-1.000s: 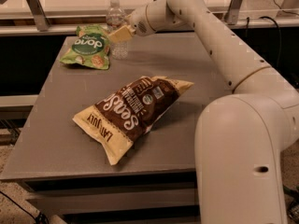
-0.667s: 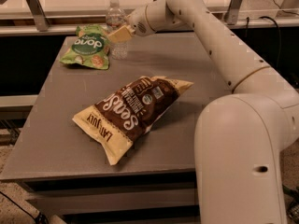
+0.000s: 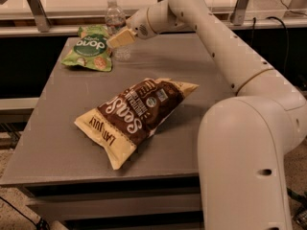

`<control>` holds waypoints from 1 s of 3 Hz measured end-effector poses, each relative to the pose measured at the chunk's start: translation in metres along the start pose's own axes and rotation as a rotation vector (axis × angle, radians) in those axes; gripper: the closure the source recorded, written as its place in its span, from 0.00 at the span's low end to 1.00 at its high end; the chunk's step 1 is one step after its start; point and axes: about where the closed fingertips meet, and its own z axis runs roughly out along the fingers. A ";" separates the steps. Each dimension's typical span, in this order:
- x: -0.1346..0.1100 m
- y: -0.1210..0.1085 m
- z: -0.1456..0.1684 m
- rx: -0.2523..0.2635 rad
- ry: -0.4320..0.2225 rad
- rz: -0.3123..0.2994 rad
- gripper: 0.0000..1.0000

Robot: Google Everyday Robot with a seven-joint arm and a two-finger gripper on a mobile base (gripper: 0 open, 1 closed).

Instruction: Move water bottle near green rice chip bag

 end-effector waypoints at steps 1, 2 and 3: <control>0.000 0.001 0.001 -0.002 0.000 0.000 0.00; -0.004 0.002 -0.003 -0.013 -0.003 -0.025 0.00; -0.016 -0.001 -0.025 0.022 -0.014 -0.061 0.00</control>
Offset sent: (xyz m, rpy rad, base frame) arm -0.0044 -0.0110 0.0197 -0.0140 -0.0496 0.0458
